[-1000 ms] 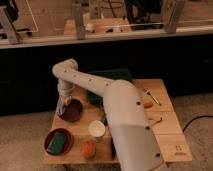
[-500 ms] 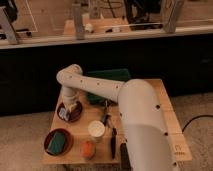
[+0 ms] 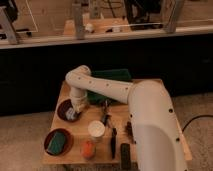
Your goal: Wipe purple bowl with towel
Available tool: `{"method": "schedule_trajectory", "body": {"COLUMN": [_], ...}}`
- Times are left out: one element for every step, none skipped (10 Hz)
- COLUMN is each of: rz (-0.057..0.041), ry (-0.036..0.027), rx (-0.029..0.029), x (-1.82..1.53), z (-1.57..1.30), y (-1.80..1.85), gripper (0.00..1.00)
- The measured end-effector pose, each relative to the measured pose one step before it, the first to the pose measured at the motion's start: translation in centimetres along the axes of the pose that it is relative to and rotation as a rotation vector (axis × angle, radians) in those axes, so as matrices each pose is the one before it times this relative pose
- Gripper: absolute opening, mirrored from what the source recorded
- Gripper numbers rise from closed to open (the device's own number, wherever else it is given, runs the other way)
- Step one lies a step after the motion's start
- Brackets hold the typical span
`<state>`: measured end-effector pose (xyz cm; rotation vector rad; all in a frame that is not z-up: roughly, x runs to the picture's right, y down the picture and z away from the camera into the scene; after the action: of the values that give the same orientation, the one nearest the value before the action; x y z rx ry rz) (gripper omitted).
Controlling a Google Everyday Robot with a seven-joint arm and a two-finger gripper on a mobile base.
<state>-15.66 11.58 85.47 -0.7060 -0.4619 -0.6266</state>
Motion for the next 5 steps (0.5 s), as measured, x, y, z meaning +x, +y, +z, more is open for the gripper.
{"method": "schedule_trajectory", "body": {"rz": [0.00594,0.00278,-0.00595,-0.01126,-0.01393], "ry": [0.01170,0.01514,0.01244,0.00807,0.00779], "rx": [0.00560,0.00421,-0.00399,-0.00027,-0.00635], "x": [0.483,0.593,0.386,-0.050,-0.320], "z": [-0.355,-0.272,0.111,0.170,0.284], "y": [-0.534,-0.859,-0.893,-1.031,-1.031], "gripper": [0.00,0.00,0.00,0.00,0.00]}}
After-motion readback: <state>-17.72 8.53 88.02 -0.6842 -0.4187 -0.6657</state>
